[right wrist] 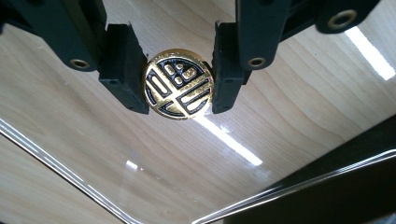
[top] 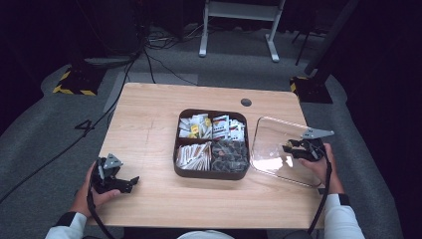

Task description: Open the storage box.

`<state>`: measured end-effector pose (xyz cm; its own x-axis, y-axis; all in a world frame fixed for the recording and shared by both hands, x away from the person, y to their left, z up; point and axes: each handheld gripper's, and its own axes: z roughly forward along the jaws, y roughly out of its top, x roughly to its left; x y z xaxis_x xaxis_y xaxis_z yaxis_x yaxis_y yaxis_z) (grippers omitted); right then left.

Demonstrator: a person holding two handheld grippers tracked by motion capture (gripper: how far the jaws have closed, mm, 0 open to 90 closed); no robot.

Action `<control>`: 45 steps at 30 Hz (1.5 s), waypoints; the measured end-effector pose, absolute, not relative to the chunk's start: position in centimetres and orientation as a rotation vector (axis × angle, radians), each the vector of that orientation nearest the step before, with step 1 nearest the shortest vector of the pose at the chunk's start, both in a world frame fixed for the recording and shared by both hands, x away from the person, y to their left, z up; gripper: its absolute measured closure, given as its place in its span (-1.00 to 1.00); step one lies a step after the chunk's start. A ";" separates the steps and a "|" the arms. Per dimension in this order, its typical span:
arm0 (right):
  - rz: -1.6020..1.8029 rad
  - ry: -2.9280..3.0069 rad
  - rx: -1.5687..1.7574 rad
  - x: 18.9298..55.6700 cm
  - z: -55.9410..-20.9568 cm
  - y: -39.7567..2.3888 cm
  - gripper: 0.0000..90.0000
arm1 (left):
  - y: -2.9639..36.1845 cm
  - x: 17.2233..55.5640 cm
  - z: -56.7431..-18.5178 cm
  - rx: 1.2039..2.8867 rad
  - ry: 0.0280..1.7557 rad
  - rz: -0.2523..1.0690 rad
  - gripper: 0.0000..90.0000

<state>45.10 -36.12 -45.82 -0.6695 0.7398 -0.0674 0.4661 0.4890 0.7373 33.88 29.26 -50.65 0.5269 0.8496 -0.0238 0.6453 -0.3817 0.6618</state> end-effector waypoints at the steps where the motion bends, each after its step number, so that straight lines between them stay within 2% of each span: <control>1: 1.005 2.367 1.012 45.3 -46.2 -36.0 0.30 | 29.3 33.9 -50.7 2.148 1.208 0.428 -0.99; 23: 0.942 2.405 1.060 46.7 -48.6 -35.2 0.30 | 29.3 33.9 -50.7 2.147 1.209 0.428 -0.99; 29: 1.101 2.307 1.102 46.4 -47.2 -36.2 0.05 | 29.3 33.9 -50.7 2.147 1.209 0.428 -0.99; 36: 1.090 2.284 1.144 46.5 -46.5 -36.5 -0.06 | 29.3 33.9 -50.7 2.147 1.209 0.428 -0.99; 38: 1.089 2.272 1.159 46.5 -46.1 -36.3 -0.14 | 29.3 33.9 -50.7 2.147 1.209 0.428 -0.99; 45: 1.121 2.263 1.103 46.3 -44.7 -35.0 -0.23 | 29.2 33.9 -50.7 2.147 1.209 0.426 -0.99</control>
<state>46.32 -34.99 -44.70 -0.6180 0.7861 0.0046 0.4798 0.3725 0.7944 33.90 29.25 -50.66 0.5263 0.8499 -0.0254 0.6461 -0.3803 0.6617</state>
